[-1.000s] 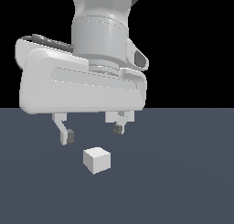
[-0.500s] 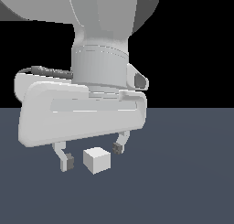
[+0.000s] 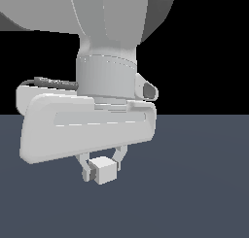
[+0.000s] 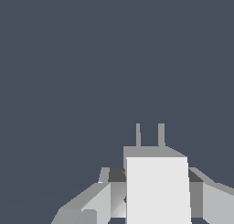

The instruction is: Plug the charger into the wall socket.

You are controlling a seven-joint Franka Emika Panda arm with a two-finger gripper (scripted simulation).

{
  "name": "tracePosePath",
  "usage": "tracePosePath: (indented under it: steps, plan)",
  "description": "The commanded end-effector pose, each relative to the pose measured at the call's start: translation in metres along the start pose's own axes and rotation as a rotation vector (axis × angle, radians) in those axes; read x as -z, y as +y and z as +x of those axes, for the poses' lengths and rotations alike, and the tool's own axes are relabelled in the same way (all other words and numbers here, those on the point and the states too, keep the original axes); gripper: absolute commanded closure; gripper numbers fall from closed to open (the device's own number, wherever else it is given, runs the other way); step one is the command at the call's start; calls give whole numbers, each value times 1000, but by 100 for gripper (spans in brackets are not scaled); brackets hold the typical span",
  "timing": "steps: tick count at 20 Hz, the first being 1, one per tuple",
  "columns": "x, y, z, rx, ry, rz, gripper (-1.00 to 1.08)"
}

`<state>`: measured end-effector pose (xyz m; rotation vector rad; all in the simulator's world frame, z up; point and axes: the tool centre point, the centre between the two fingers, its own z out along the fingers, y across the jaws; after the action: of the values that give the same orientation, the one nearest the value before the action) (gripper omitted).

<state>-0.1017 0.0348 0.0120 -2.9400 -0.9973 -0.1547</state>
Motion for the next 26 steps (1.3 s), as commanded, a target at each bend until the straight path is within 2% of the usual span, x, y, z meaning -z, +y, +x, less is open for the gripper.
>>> tracePosePath:
  steps: [1,8,14,19,26]
  plan:
    - [0,0,0,0,0,0,108]
    - [1,2,1,-6,0,-1,108]
    - [11,15,13,-51,1,-4,108]
    - [27,38,29,-123,2,-11,108]
    - [56,84,54,-257,2,-25,108]
